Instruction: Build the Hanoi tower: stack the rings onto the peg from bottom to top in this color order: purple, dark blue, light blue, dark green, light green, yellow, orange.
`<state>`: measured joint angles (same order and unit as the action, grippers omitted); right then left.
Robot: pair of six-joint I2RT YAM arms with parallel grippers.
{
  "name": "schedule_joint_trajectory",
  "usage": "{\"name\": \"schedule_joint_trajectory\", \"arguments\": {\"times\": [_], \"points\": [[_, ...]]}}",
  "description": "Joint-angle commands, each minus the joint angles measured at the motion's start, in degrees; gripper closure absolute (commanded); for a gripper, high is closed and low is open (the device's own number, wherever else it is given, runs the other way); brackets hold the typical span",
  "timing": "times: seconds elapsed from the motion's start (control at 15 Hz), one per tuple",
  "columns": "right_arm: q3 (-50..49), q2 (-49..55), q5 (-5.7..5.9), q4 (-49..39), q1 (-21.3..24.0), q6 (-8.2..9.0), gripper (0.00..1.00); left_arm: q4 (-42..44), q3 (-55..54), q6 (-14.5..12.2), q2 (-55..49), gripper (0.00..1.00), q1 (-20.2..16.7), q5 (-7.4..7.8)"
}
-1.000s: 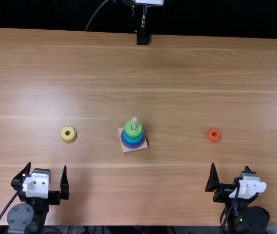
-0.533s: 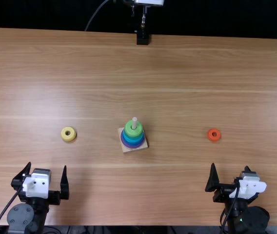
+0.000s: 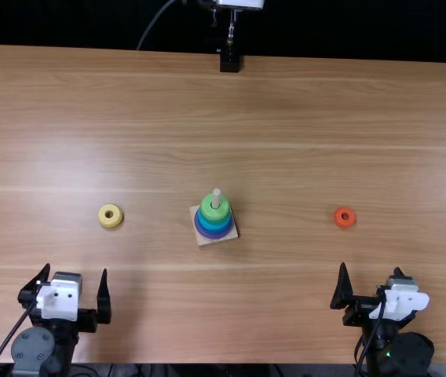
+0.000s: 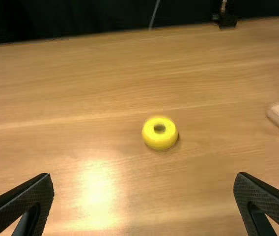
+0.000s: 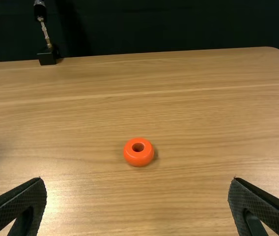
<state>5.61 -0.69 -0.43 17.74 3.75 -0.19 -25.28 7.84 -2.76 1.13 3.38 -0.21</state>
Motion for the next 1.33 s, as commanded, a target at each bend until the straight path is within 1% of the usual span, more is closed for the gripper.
{"name": "schedule_joint_trajectory", "arguments": {"times": [0.0,0.07,0.27,0.47,0.53,0.6,0.67,0.73,0.87,0.93,1.0,1.07,1.27], "points": [[-4.55,0.69,-0.31,1.73,0.12,-0.24,0.00,-0.77,3.77,-0.19,4.24,0.00,-0.12,0.84],[-4.55,0.69,-0.31,1.73,0.12,-0.34,0.00,-0.56,9.22,-0.40,9.51,0.00,-0.48,0.52],[-4.55,0.69,-0.31,1.73,0.12,-0.34,0.00,-1.20,28.90,-1.35,22.43,0.00,-0.56,0.31],[-4.55,0.69,-0.31,1.84,0.12,-0.34,0.00,-1.93,44.20,-0.82,35.79,0.00,-0.21,0.21],[-4.55,0.69,-0.31,1.73,0.12,-0.34,0.00,-2.78,48.59,-0.40,42.03,0.00,-0.56,0.42],[-4.55,0.69,-0.31,1.73,0.12,-0.34,0.00,-6.36,52.63,-0.29,47.39,0.00,-0.56,0.95],[-4.55,0.69,-0.31,1.73,0.12,-0.34,0.00,-12.80,56.94,-0.29,51.78,0.00,-0.48,0.84],[-4.55,0.69,-0.31,1.73,0.12,-0.34,0.00,-19.86,60.89,-0.29,56.00,0.00,-0.65,1.05],[-4.55,0.69,-0.31,1.73,0.12,-0.34,0.00,-29.88,67.22,-0.29,65.76,0.00,-1.09,1.16],[-4.55,0.69,-0.31,1.73,0.12,-0.34,0.00,-33.36,68.89,-0.29,70.15,0.00,-1.44,1.26],[-4.55,0.69,-0.31,1.73,0.12,-0.34,0.00,-35.26,69.07,-0.29,73.93,0.00,-1.44,1.16],[-4.55,0.69,-0.31,1.73,0.12,-0.34,0.00,-35.47,69.07,-0.19,78.15,0.00,-1.36,0.63],[-4.55,0.69,-0.31,1.84,0.12,-0.34,0.00,-35.26,69.24,-1.03,88.61,0.00,-0.92,0.42]]}}
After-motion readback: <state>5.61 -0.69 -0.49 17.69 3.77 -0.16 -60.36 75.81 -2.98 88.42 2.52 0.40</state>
